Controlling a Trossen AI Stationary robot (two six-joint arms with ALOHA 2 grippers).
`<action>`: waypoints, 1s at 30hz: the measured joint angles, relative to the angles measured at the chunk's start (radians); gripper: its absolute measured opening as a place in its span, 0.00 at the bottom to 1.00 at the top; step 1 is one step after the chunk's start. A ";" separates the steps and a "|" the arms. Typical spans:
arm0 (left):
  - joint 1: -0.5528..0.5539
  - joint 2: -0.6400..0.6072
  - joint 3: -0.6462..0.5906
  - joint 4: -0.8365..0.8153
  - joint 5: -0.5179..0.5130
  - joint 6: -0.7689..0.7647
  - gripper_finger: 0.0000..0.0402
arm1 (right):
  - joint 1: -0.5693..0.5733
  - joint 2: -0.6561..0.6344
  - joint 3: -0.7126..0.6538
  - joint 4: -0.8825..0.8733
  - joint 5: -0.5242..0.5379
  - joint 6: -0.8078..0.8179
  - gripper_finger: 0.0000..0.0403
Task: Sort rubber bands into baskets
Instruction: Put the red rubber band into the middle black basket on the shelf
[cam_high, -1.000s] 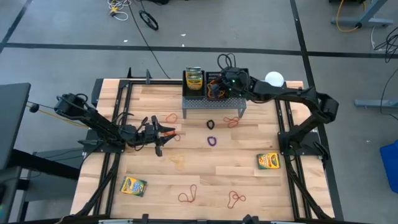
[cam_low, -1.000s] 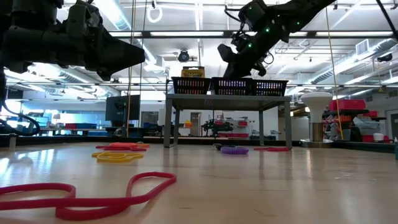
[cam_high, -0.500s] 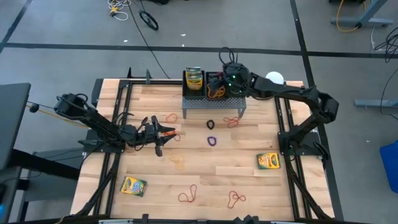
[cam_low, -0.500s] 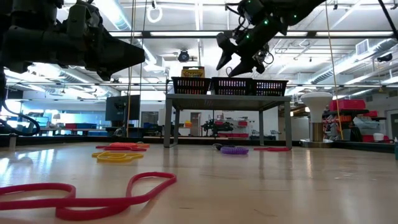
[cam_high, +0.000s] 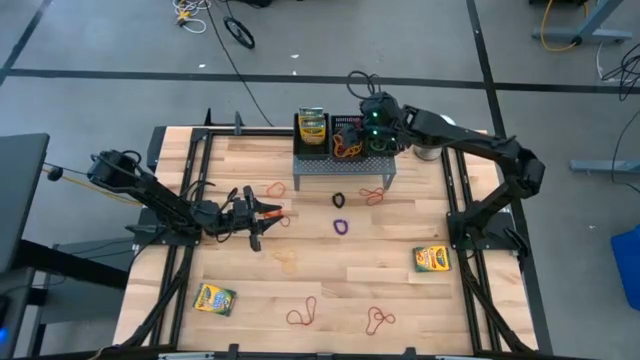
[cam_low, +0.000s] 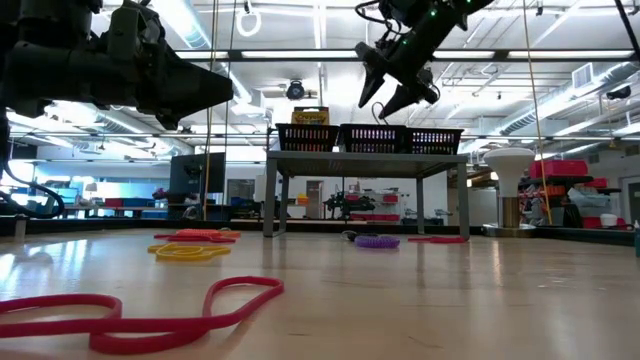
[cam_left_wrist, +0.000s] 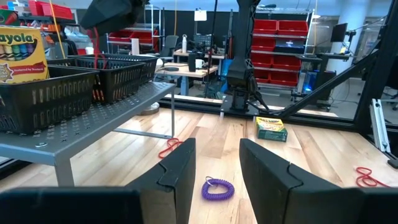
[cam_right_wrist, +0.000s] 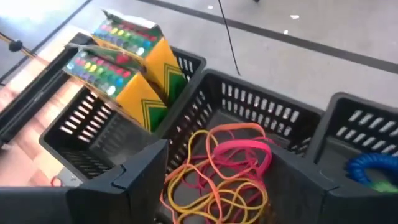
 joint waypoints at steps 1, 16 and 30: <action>0.000 0.000 0.000 0.000 0.000 0.000 0.33 | 0.000 0.000 0.008 -0.004 -0.001 0.000 0.64; 0.000 0.000 0.000 0.003 0.004 -0.016 0.33 | 0.053 0.074 0.004 0.067 -0.045 -0.078 0.68; 0.000 0.000 0.000 -0.001 0.004 -0.015 0.33 | 0.104 0.070 0.003 0.135 0.204 -0.408 0.81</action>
